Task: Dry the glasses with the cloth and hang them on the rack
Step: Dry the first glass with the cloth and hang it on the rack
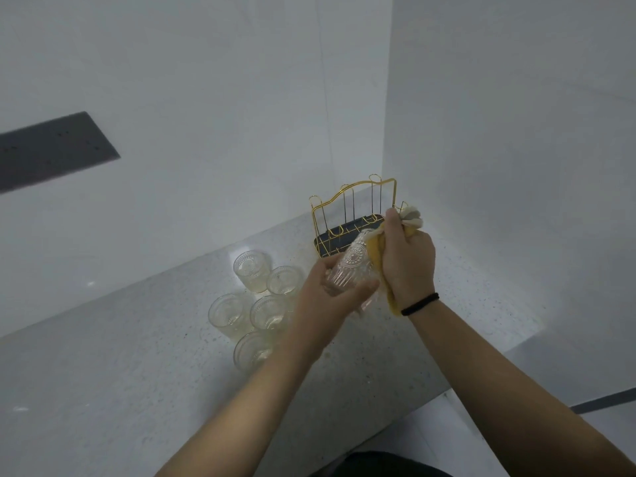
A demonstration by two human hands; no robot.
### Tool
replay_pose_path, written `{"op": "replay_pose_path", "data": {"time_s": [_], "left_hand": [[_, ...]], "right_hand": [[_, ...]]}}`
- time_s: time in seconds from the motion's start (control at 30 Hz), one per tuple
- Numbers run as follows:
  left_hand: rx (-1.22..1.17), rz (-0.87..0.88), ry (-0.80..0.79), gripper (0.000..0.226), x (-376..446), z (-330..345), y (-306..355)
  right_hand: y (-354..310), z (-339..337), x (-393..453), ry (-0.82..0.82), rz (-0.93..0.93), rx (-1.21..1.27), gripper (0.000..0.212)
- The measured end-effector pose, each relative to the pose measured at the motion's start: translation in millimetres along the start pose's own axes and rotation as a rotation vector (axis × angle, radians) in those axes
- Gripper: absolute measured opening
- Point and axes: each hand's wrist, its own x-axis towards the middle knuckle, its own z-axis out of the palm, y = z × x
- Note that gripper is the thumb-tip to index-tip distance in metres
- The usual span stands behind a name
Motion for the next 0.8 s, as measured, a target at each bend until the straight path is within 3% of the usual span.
{"op": "replay_pose_path", "data": {"time_s": [0.1, 0.2, 0.23, 0.3, 0.37, 0.43, 0.5, 0.6, 0.67, 0.73, 0.8], "left_hand": [[-0.358, -0.278, -0.121, 0.075, 5, -5, 4], [-0.828, -0.565, -0.305, 0.065, 2, -11, 4], [-0.841, -0.574, -0.326, 0.064, 2, -10, 3], [-0.625, -0.462, -0.215, 0.067, 3, -2, 3], [-0.254, -0.148, 0.010, 0.072, 2, 6, 0], [-0.017, 0.142, 0.130, 0.067, 2, 15, -8], [-0.104, 0.089, 0.146, 0.055, 2, 16, -11], [-0.792, -0.405, -0.104, 0.055, 5, 7, 1], [-0.984, -0.572, -0.239, 0.066, 6, 5, 1], [-0.771, -0.455, -0.170, 0.072, 6, 12, -2], [-0.336, -0.106, 0.010, 0.070, 7, 21, -9]], "right_hand": [[5, -2, -4, -0.005, -0.056, 0.079, 0.046], [7, -8, -4, -0.062, -0.051, 0.248, 0.039], [7, -9, -3, -0.065, -0.035, 0.239, 0.039], [7, -6, 0, -0.022, 0.017, 0.170, 0.043], [6, -3, 3, 0.029, 0.063, 0.075, 0.047], [4, 0, 5, 0.044, 0.097, 0.046, 0.047], [5, 2, 4, 0.046, 0.059, 0.036, 0.047], [8, -2, 1, 0.026, -0.101, 0.116, 0.044], [10, -4, 2, 0.003, -0.176, 0.122, 0.042], [11, -3, 7, 0.027, -0.159, 0.070, 0.043], [12, -3, 13, 0.058, -0.085, 0.016, 0.046]]}}
